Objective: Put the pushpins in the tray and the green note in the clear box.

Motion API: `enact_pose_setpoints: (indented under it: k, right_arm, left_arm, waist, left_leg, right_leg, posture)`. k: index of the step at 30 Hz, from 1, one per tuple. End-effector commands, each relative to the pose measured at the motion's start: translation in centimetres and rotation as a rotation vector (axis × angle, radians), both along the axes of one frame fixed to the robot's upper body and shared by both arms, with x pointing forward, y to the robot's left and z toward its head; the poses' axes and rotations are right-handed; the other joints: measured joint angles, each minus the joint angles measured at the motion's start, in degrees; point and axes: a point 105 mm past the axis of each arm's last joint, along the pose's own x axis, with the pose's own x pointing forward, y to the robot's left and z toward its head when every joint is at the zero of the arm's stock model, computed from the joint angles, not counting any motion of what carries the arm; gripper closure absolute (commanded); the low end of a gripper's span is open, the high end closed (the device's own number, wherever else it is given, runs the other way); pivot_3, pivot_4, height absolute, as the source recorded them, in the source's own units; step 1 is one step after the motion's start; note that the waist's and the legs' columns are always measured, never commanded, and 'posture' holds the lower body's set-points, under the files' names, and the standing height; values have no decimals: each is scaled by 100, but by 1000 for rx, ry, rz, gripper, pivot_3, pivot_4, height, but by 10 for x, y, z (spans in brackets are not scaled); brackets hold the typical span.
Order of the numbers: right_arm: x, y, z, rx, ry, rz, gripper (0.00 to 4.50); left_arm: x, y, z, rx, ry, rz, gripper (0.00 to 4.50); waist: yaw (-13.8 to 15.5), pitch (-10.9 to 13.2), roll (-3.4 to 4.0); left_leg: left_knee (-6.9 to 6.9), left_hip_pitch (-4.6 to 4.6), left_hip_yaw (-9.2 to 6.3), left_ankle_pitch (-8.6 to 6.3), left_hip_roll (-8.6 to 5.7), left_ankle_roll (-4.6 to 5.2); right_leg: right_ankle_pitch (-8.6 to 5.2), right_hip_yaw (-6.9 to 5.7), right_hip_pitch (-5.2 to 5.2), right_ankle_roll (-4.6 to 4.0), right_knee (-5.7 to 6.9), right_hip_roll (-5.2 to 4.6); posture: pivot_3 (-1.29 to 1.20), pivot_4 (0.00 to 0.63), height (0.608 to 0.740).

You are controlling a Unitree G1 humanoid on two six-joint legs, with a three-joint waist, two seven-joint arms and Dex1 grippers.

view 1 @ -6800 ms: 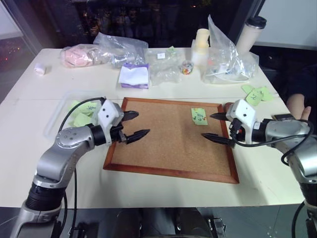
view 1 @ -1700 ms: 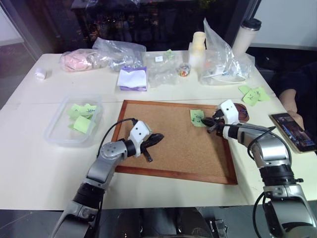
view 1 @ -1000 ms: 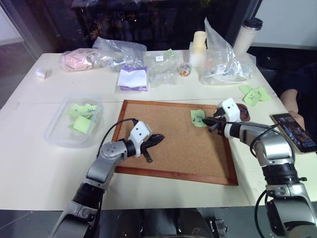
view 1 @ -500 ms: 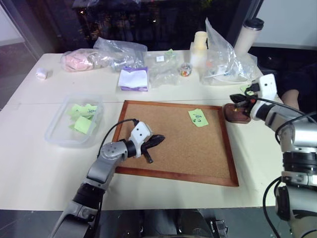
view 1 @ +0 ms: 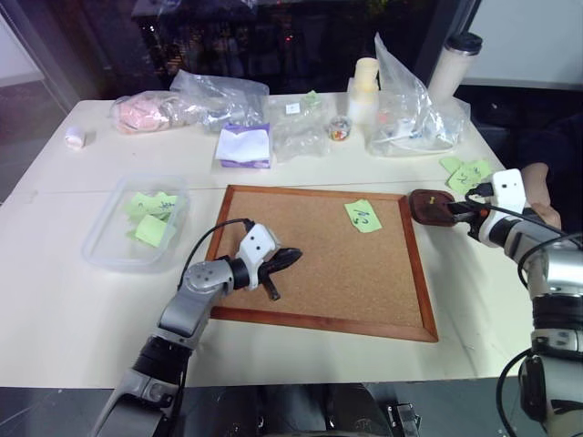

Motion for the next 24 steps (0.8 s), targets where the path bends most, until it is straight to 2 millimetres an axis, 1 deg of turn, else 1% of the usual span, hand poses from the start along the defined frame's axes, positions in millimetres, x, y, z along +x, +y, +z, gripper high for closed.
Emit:
enact_pose_setpoints:
  k: [1, 6, 9, 10, 12, 13, 16, 17, 18, 19, 24]
  right_arm:
    - [1, 2, 0, 9, -19, 3, 4456]
    - [2, 3, 0, 13, -22, 4, 4456]
    - [2, 4, -5, 4, -9, 12, 4456]
    - [2, 4, -5, 3, -7, 13, 4208]
    - [2, 4, -5, 6, -9, 16, 3537]
    - [3, 4, -3, 6, -13, 18, 3131]
    - [4, 4, 2, -1, -25, 20, 1493]
    - [4, 4, 5, -2, -32, 21, 1020]
    - [5, 4, 9, -10, -40, 26, 411]
    - [5, 5, 12, -13, -48, 34, 35]
    - [5, 18, 27, -32, -84, 90, 35]
  left_arm:
    - [-11, 14, -45, 92, 156, 36, 4500]
    - [-11, 15, -45, 95, 156, 37, 4500]
    - [-10, 15, -45, 95, 155, 40, 4500]
    - [-10, 15, -45, 95, 155, 41, 4500]
    - [-10, 15, -45, 94, 153, 42, 4500]
    - [-10, 15, -45, 94, 153, 42, 4500]
    - [-10, 15, -45, 94, 152, 42, 4500]
    - [-10, 15, -45, 94, 152, 42, 4500]
    - [-10, 14, -45, 94, 153, 42, 4500]
    - [-10, 14, -45, 94, 153, 41, 4500]
    - [-11, 14, -46, 95, 154, 37, 4500]
  waist:
    - [0, -1, 1]
    - [-1, -1, 2]
    - [-3, -1, 2]
    - [-4, -1, 2]
    - [-3, -1, 2]
    - [-3, -2, 2]
    - [-2, -2, 2]
    - [-3, -2, 2]
    - [-2, -2, 2]
    - [-2, -2, 2]
    - [-3, -2, 3]
  left_leg:
    - [0, 0, 0, 0, 0, 0]
    - [0, 2, 3, 0, 1, 0]
    - [0, 2, 4, 0, 1, 0]
    - [0, 3, 4, 0, 1, 0]
    - [0, 5, 4, 0, 1, 0]
    - [-1, 5, 5, 0, 1, 0]
    - [-2, 5, 6, 0, 1, 0]
    - [-2, 6, 6, 0, 1, 0]
    - [-2, 6, 7, 0, 2, 0]
    - [-2, 6, 6, 0, 1, 0]
    - [-2, 6, 7, 0, 2, 0]
  right_leg:
    - [0, 0, 0, 0, 0, 0]
    - [0, 2, 0, 0, 0, 0]
    - [0, 2, 1, 0, 0, 1]
    - [0, 2, 1, 0, 0, 1]
    - [0, 2, 3, 0, 0, 1]
    - [0, 3, 2, 0, 0, 1]
    - [0, 4, 2, 0, 0, 1]
    - [0, 4, 3, 0, 0, 1]
    - [0, 5, 2, 0, 0, 0]
    - [0, 5, 3, 0, 0, 1]
    - [0, 6, 2, 0, 0, 1]
  posture:
    - [0, 150, 740]
    - [0, 150, 740]
    - [0, 150, 740]
    - [0, 150, 740]
    - [0, 150, 740]
    - [0, 150, 740]
    - [0, 150, 740]
    - [0, 150, 740]
    - [0, 150, 740]
    - [0, 150, 740]
    - [0, 150, 740]
